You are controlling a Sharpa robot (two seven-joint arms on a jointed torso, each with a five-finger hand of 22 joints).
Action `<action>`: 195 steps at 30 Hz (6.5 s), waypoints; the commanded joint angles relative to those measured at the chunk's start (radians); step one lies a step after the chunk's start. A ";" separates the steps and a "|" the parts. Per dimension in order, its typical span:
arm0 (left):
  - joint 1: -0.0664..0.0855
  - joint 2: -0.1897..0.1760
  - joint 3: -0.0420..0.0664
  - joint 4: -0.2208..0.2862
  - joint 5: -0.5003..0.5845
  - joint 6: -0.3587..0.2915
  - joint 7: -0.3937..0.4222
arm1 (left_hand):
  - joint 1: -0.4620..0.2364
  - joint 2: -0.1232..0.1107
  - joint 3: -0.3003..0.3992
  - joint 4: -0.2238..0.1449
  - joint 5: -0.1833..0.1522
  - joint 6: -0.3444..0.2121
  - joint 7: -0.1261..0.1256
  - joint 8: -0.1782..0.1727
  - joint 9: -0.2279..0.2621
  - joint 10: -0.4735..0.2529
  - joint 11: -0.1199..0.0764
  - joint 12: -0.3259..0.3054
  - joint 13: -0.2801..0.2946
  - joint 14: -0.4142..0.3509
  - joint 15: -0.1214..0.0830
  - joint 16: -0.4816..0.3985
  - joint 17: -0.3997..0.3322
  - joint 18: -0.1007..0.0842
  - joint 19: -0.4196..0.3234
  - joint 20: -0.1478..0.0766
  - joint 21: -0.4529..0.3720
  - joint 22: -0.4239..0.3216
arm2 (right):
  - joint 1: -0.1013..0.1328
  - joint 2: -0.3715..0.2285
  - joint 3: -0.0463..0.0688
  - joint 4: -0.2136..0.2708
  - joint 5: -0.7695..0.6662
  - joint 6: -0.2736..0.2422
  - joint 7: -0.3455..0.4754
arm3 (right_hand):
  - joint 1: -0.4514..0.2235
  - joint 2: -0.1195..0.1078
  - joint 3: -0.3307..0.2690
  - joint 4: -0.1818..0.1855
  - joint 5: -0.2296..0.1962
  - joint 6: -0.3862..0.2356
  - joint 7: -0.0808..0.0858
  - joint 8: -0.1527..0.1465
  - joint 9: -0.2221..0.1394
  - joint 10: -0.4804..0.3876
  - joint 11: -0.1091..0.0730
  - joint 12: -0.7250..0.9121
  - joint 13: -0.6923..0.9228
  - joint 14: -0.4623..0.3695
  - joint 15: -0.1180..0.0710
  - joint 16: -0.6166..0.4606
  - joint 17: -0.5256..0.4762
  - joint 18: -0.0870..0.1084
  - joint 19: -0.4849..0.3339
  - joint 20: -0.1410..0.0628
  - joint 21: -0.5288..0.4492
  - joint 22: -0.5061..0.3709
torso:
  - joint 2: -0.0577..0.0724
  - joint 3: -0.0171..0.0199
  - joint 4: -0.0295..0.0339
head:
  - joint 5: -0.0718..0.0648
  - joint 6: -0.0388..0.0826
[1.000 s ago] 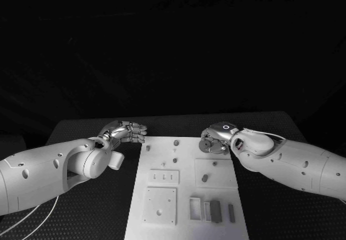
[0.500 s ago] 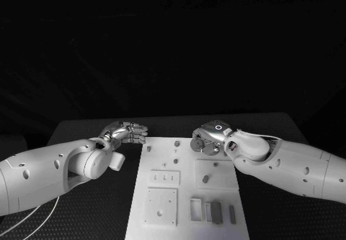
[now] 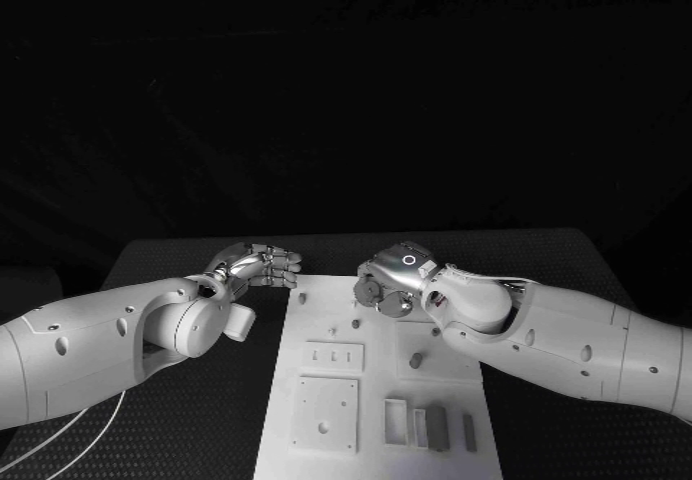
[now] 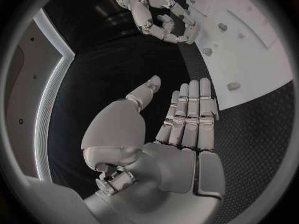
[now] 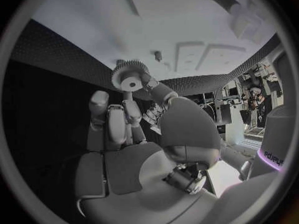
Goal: Assemble the parts on the task board
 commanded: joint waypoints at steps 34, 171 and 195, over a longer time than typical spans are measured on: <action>0.001 0.010 0.001 -0.001 0.002 0.008 0.008 | -0.002 -0.001 -0.003 -0.001 0.003 -0.006 0.002 -0.007 0.001 -0.003 0.009 -0.007 0.002 0.000 0.006 -0.007 0.003 0.017 -0.008 0.001 -0.005 0.002 | -0.014 0.131 -0.042 -0.131 -0.053 0.013 0.004 | 0.006 -0.015 0.011 -0.005 0.004 0.092 0.007 -0.011 0.012 0.001 0.002 -0.011 -0.008 -0.002 -0.001 -0.001 -0.011 0.030 0.003 -0.004 -0.001 0.008 | 0.001 0.0034 -0.0007 | 0.018 -0.007; 0.002 0.004 0.001 0.000 0.002 0.010 0.005 | -0.002 -0.001 -0.003 -0.001 0.003 -0.006 0.003 -0.009 0.003 0.000 0.009 -0.014 0.003 0.001 0.007 -0.015 0.011 0.017 -0.007 0.001 -0.009 0.005 | -0.063 0.097 -0.045 -0.146 0.023 -0.092 -0.001 | 0.043 -0.157 0.012 0.126 0.004 0.051 0.024 -0.033 0.012 -0.071 0.019 -0.055 -0.082 -0.062 0.015 0.002 -0.103 0.030 -0.003 0.011 -0.031 0.013 | 0.001 0.0026 -0.0001 | 0.018 -0.019; 0.002 0.009 0.001 -0.006 0.002 0.011 0.004 | -0.002 -0.001 -0.003 -0.001 0.003 -0.007 0.004 -0.009 0.003 0.000 0.010 -0.015 0.004 0.002 0.007 -0.016 0.013 0.017 -0.007 0.002 -0.010 0.005 | -0.063 0.110 -0.044 -0.145 0.019 -0.089 -0.045 | 0.006 -0.176 0.002 0.170 0.004 0.048 0.025 -0.036 0.020 -0.078 0.020 -0.062 -0.089 -0.068 0.016 0.001 -0.112 0.030 -0.006 0.010 -0.034 0.014 | 0.000 0.0036 -0.0013 | 0.015 -0.020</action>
